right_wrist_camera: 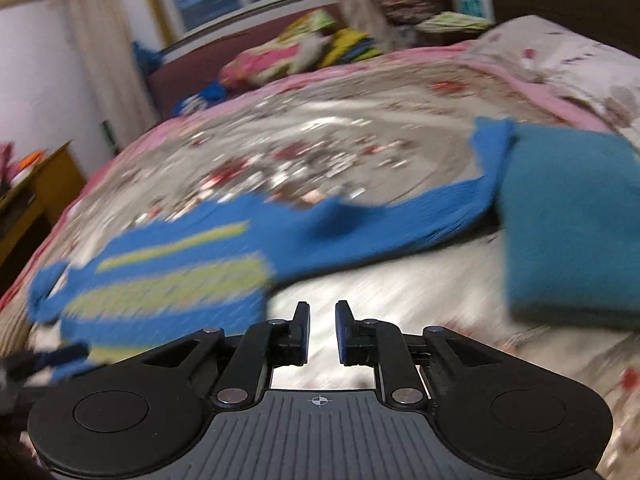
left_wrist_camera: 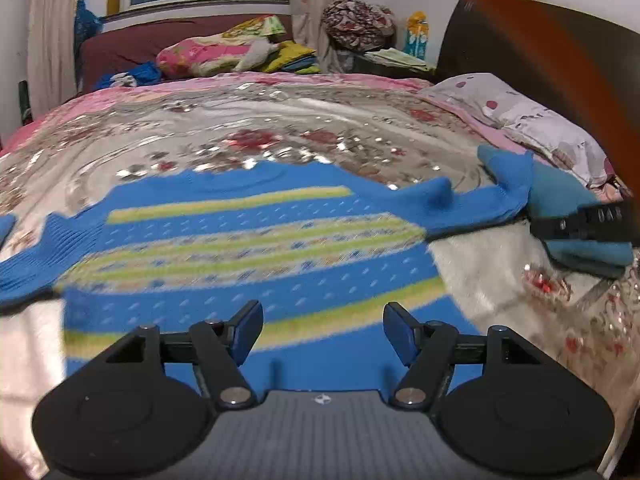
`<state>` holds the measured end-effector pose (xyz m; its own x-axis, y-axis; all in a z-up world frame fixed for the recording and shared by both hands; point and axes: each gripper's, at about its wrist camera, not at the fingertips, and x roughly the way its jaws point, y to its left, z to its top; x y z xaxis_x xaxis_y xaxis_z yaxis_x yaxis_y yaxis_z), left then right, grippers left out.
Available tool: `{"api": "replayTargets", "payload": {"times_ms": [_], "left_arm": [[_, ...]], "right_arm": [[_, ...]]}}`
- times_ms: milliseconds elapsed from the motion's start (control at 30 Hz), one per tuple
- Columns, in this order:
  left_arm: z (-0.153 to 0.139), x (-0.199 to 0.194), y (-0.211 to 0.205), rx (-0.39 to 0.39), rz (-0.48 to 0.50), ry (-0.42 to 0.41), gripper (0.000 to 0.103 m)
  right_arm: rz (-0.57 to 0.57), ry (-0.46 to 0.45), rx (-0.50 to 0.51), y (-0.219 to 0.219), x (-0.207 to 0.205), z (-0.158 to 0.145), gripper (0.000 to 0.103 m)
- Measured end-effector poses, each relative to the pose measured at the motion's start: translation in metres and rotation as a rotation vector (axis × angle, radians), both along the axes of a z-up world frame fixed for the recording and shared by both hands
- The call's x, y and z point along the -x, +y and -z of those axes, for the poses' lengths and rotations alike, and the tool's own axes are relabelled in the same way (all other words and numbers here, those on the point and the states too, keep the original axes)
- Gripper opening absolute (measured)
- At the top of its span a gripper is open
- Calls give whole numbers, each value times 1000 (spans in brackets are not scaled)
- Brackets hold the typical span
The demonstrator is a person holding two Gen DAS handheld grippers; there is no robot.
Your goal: Fold small clothes
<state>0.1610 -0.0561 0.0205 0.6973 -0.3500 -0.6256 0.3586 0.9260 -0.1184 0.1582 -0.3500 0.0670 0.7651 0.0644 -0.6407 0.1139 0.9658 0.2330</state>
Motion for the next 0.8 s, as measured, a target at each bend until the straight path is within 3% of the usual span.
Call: {"api": "replayTargets", "payload": {"times_ms": [167, 367, 500, 800], "left_arm": [[-2, -27, -29, 23, 17, -11, 76], [0, -46, -56, 23, 46, -18, 77], [4, -54, -66, 17, 55, -16, 77], [15, -60, -68, 13, 61, 17, 77]], "right_arm": [[98, -40, 36, -45, -34, -13, 28], [214, -74, 85, -90, -80, -16, 31], [284, -75, 59, -116, -104, -8, 31], [322, -62, 38, -133, -133, 14, 31]]}}
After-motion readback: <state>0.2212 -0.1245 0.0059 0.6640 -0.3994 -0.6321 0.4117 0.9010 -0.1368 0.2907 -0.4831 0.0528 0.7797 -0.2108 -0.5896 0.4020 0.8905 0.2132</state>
